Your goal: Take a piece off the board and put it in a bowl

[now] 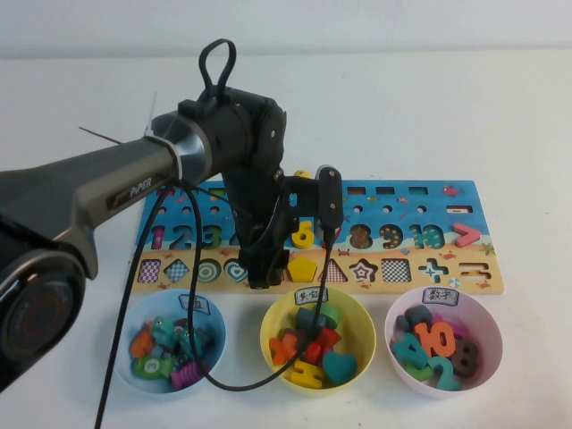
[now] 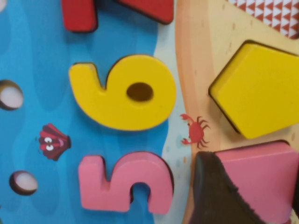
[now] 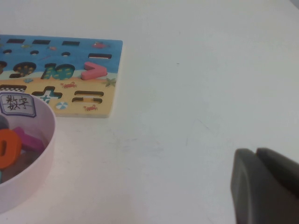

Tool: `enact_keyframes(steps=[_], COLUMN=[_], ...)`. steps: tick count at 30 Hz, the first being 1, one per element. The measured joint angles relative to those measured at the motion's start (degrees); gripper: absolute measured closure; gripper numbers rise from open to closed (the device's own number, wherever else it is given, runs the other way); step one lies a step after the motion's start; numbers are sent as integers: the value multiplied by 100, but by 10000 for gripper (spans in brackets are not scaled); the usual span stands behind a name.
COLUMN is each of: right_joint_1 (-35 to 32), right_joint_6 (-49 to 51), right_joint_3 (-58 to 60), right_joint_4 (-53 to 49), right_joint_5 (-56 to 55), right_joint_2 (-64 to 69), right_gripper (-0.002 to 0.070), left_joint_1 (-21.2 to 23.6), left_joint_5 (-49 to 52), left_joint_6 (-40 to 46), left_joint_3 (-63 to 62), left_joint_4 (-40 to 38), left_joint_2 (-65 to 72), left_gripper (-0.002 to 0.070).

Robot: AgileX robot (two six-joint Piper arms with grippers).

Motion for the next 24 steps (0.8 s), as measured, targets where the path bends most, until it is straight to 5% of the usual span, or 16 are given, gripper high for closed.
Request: enact_keyframes(steps=[17, 24], right_joint_1=[0, 0], right_joint_6=[0, 0], right_joint_3=[0, 0], right_joint_4=[0, 0], right_joint_5=[0, 0], right_joint_2=[0, 0], right_gripper=[694, 694], left_joint_1=[-37, -644], left_joint_5=[258, 680], left_joint_6=[-268, -1256], left_joint_3=[0, 70], left_joint_4=[291, 399], left_joint_2=[-321, -1210], left_gripper=[392, 392])
